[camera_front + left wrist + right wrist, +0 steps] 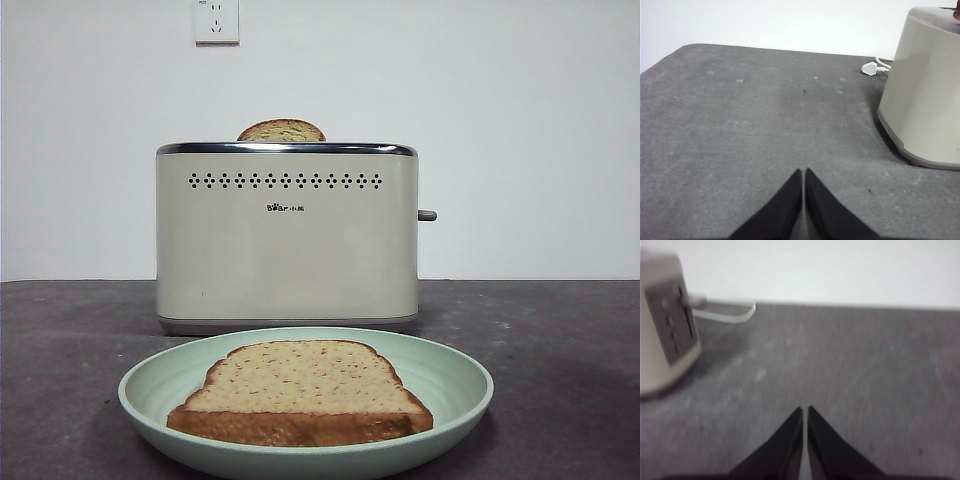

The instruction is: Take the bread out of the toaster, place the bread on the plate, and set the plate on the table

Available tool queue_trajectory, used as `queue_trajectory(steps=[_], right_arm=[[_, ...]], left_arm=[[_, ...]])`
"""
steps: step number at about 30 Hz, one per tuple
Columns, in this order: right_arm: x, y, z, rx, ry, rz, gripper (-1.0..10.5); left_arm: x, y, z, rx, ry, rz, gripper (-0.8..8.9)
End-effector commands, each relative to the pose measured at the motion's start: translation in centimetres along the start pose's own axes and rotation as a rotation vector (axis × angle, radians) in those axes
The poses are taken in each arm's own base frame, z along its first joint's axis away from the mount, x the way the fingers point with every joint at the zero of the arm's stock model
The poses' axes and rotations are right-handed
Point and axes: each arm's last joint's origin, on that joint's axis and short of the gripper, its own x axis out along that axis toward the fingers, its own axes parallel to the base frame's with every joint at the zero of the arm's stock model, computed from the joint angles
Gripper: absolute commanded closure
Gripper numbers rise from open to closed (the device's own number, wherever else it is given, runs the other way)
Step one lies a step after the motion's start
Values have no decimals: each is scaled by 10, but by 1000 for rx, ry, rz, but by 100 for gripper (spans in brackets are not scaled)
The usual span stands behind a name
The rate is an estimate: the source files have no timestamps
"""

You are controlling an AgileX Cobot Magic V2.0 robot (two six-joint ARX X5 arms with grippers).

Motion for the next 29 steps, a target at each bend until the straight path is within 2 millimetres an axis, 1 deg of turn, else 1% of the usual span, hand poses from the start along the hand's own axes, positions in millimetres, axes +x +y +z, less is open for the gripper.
queue_trajectory(steps=[1,29], right_arm=[[0,0,-5,7,34,-6,942],[0,0,-3,5,17,-6,942]], left_arm=[[2,1,-8,-4,25,5,806],[2,1,-8,-4,25,5,806]])
